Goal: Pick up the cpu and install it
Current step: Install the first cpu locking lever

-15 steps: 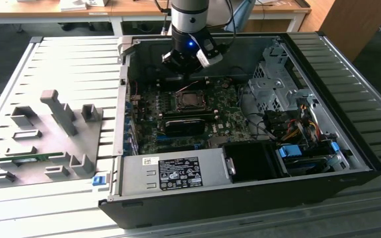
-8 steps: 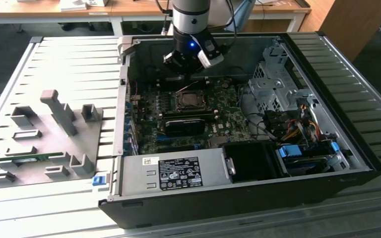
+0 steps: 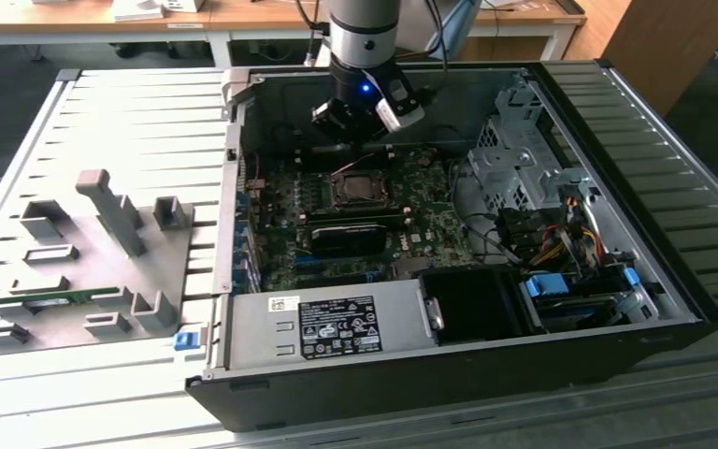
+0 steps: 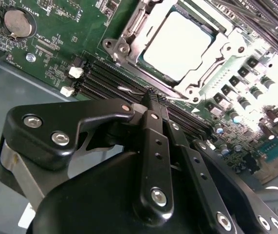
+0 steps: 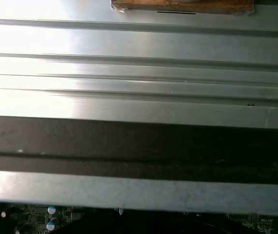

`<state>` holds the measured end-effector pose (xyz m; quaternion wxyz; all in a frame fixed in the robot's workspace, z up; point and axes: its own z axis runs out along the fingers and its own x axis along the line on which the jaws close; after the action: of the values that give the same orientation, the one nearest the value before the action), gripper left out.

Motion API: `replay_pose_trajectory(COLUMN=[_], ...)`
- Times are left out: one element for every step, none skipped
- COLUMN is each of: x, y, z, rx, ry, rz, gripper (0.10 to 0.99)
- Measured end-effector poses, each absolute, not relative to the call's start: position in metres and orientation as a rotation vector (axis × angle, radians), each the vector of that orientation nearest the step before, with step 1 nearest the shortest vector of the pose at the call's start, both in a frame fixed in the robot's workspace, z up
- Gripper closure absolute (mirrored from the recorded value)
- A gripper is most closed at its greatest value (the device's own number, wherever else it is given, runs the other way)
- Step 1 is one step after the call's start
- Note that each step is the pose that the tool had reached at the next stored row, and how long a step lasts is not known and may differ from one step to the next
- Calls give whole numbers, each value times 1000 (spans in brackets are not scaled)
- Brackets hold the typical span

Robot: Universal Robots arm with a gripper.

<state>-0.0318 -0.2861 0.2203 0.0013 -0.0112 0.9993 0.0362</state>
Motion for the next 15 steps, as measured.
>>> replay_pose_trajectory(x=[-31, -31, -30, -29, -29, -28, -28, -27, -27, -26, -26, -25, -25, -24, -23], y=[-286, -286, -286, -286, -286, -286, -286, -286, -286, -286, -286, -286, -286, -286, -286], z=[220, 219, 219, 219, 218, 218, 217, 217, 217, 216, 216, 215, 215, 214, 214], rx=[-35, -35, -35, -35, -35, -35, -35, -35, -35, -35, -35, -35, -35, -35, -35], ry=[3137, 3137, 3137, 3137, 3137, 3137, 3137, 3137, 3137, 3137, 3137, 3137, 3137, 3137, 3137], rz=[114, 114, 114, 114, 114, 114, 114, 114, 114, 114, 114, 114, 114, 114, 114], gripper=[980, 980, 980, 980, 980, 980, 980, 980, 980, 980, 980, 980, 980, 980, 980])
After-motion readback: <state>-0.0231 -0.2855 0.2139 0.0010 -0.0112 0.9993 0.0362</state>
